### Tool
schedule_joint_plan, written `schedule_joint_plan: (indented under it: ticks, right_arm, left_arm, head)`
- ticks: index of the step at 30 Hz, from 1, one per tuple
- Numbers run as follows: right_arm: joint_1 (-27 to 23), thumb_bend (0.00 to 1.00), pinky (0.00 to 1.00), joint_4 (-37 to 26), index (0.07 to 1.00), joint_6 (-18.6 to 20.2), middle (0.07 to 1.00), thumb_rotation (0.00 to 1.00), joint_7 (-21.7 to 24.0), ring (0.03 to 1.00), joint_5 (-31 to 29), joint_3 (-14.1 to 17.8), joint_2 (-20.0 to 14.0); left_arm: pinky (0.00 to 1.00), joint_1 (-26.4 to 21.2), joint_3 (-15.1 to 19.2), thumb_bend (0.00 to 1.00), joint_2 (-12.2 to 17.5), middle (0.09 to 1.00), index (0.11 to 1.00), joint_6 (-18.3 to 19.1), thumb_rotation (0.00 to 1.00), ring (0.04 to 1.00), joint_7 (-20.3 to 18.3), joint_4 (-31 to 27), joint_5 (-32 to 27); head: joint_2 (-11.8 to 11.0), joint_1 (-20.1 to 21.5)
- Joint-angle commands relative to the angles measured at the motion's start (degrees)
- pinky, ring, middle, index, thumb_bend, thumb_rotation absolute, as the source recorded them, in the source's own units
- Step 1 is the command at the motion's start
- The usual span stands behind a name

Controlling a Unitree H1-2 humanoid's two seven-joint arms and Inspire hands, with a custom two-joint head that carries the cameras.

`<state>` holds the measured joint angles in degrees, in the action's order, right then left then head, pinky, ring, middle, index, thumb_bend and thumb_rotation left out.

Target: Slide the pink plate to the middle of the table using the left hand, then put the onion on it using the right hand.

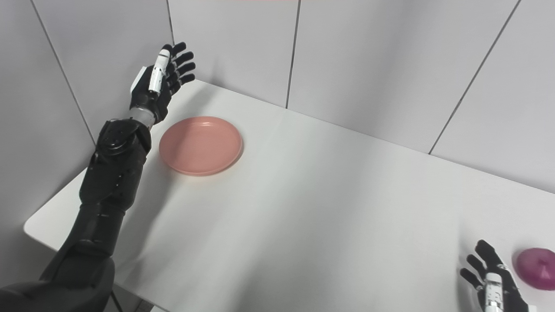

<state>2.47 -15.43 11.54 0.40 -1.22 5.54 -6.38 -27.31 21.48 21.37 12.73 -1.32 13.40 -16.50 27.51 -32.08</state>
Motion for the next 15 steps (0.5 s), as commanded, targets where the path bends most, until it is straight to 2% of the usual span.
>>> schedule_joint_plan:
  ticks: [1, 12, 15]
  right_arm:
    - [-0.98, 0.33, 0.81, -1.86, 0.842, 0.03, 0.881, 0.9, -0.08, 0.854, -0.14, 0.13, -0.05]
    - [-0.99, 0.35, 0.79, -2.04, 0.842, -0.03, 0.876, 0.89, 0.1, 0.847, -0.24, 0.14, -0.31]
    - [-0.99, 0.41, 0.78, -1.84, 0.832, 0.08, 0.869, 0.89, 0.05, 0.842, 0.17, 0.07, -0.49]
  left_arm:
    - [0.83, -3.35, 0.55, 0.33, 2.23, 0.87, 0.859, -0.81, 1.0, 0.857, -0.18, -0.4, -0.5]
    - [0.84, -3.89, 0.87, 0.33, 3.07, 0.864, 0.845, -2.71, 1.0, 0.856, -0.53, 5.59, -1.26]
    - [0.84, -4.11, 1.24, 0.32, 3.01, 0.858, 0.839, -3.24, 1.0, 0.854, -0.4, 6.91, -1.53]
  head:
    - [0.04, 0.05]
    - [0.04, 0.09]
    - [0.03, 0.1]
